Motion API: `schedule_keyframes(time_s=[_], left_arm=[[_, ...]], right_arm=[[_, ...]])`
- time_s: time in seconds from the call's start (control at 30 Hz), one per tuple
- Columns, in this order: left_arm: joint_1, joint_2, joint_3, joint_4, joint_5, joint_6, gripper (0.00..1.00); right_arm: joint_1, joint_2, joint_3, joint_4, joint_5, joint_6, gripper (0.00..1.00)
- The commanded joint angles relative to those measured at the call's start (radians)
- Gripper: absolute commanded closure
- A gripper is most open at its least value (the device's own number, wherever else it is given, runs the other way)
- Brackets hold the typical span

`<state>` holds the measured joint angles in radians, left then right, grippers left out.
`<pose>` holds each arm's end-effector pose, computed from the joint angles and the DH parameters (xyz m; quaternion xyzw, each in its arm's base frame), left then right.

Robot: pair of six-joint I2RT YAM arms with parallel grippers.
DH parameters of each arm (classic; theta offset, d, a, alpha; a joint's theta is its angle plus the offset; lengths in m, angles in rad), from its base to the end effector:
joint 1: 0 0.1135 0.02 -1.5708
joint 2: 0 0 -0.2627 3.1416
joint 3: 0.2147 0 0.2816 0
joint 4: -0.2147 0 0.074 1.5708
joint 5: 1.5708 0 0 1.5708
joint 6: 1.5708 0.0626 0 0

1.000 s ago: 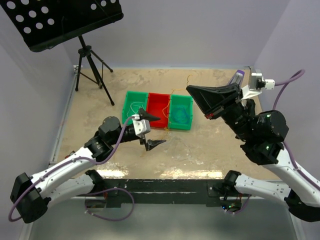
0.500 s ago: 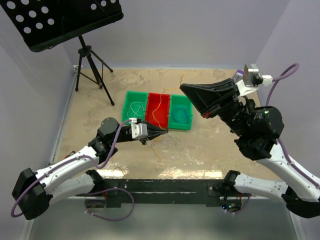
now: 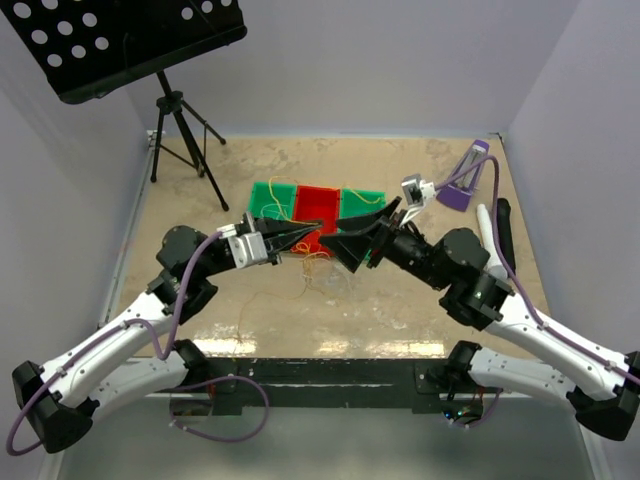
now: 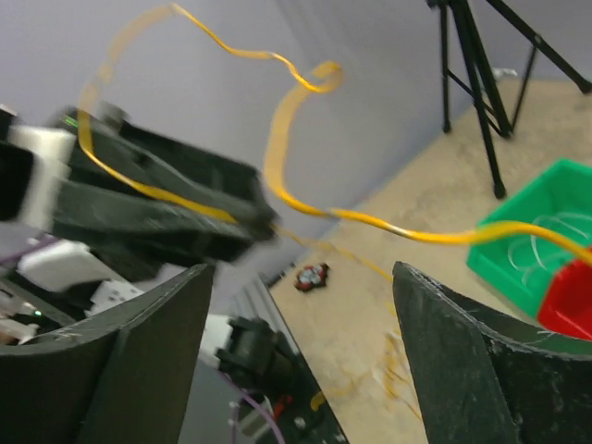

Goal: Untangle the cables

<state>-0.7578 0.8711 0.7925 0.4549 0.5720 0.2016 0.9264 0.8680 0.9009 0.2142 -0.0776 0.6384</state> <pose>0.1565 -0.1948 0.3992 0.4560 0.3710 -0.3703 0.7193 0.1496 0.2072 0.4163 -0.1184 0.6034 0.5726 0.5422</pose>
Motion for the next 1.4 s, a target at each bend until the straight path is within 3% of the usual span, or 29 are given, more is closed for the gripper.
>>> schedule_keyframes(time_s=[0.0, 0.23, 0.37, 0.53, 0.73, 0.83, 1.0, 1.37], left_arm=[[0.006, -0.021, 0.083, -0.091, -0.079, 0.076, 1.0], [0.008, -0.018, 0.114, -0.143, -0.141, 0.105, 1.0], [0.008, -0.007, 0.129, -0.147, -0.13, 0.091, 1.0], [0.008, 0.014, 0.162, -0.137, -0.113, 0.059, 1.0], [0.008, 0.019, 0.192, -0.157, -0.074, 0.025, 1.0], [0.008, 0.016, 0.201, -0.176, -0.066, 0.021, 1.0], [0.008, 0.005, 0.183, -0.179, -0.09, 0.036, 1.0], [0.008, 0.005, 0.155, -0.165, -0.084, 0.027, 1.0]], right_arm=[[-0.001, -0.076, -0.054, -0.075, 0.041, -0.054, 0.14], [0.008, -0.115, -0.148, -0.069, -0.001, -0.108, 0.16], [0.066, -0.066, -0.148, -0.035, 0.074, -0.163, 0.21], [0.181, 0.061, -0.125, 0.057, 0.281, -0.23, 0.34], [0.219, 0.184, -0.135, 0.244, 0.553, -0.23, 0.52], [0.223, 0.189, -0.142, 0.3, 0.57, -0.236, 0.45], [0.249, 0.163, -0.119, 0.193, 0.555, -0.224, 0.41], [0.259, 0.017, -0.14, 0.103, 0.568, -0.203, 0.42]])
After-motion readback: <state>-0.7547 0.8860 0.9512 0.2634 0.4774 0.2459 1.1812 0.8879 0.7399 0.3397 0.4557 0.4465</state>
